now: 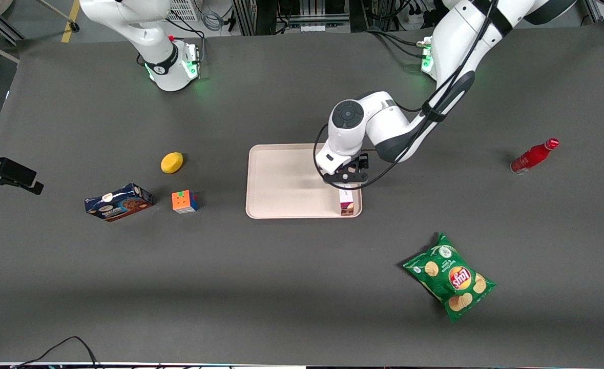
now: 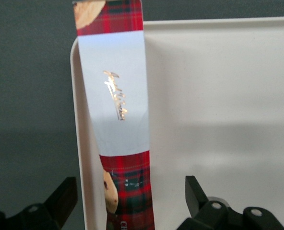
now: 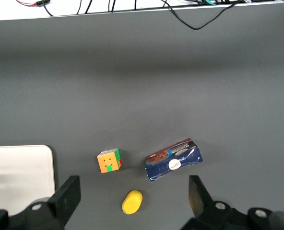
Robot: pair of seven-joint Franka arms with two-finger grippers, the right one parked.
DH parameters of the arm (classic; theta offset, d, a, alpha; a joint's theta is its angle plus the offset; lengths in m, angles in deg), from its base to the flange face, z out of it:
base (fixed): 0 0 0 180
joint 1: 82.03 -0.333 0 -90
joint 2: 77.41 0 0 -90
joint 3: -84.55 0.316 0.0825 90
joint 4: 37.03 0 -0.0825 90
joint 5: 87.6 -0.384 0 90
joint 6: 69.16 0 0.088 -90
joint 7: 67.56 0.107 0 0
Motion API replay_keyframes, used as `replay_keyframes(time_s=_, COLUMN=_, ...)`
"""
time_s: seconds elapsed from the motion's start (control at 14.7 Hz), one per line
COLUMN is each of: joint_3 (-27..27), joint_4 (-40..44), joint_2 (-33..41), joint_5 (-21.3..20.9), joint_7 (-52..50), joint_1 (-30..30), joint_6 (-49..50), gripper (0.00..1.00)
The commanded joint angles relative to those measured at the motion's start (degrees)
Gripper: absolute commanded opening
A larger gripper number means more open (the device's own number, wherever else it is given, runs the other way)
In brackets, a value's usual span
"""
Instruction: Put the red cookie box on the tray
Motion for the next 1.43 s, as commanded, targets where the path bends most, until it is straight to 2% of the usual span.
replay_keyframes(time_s=0.0, joint_3=-0.7, joint_4=2.9, joint_2=3.2, joint_5=-0.7, joint_7=-0.6, joint_1=-1.4, joint_6=3.8, gripper=1.00)
replay_keyframes(time_s=0.14, joint_3=-0.9, joint_4=7.1, joint_2=6.3, joint_5=0.2, joint_7=4.8, joint_1=-1.5, joint_6=11.8, gripper=1.00)
replay_keyframes(time_s=0.34, joint_3=0.7, joint_4=13.0, joint_2=12.8, joint_5=9.4, joint_7=21.0, joint_1=-3.0, joint_6=23.0, gripper=1.00)
replay_keyframes(time_s=0.54, joint_3=8.7, joint_4=15.1, joint_2=21.8, joint_5=17.9, joint_7=36.4, joint_1=-3.0, joint_6=31.6, gripper=1.00)
replay_keyframes(time_s=0.61, joint_3=12.8, joint_4=15.1, joint_2=25.4, joint_5=19.7, joint_7=42.5, joint_1=-2.7, joint_6=33.5, gripper=1.00)
replay_keyframes(time_s=0.82, joint_3=24.1, joint_4=14.8, joint_2=31.5, joint_5=21.9, joint_7=57.7, joint_1=-2.2, joint_6=37.6, gripper=1.00)
replay_keyframes(time_s=0.95, joint_3=29.7, joint_4=14.1, joint_2=32.3, joint_5=23.1, joint_7=61.3, joint_1=-2.2, joint_6=37.5, gripper=1.00)
replay_keyframes(time_s=1.09, joint_3=35.2, joint_4=13.3, joint_2=33.4, joint_5=28.8, joint_7=61.9, joint_1=-2.2, joint_6=36.8, gripper=1.00)
replay_keyframes(time_s=1.36, joint_3=36.7, joint_4=13.7, joint_2=33.9, joint_5=30.6, joint_7=62.3, joint_1=-2.4, joint_6=36.8, gripper=1.00)
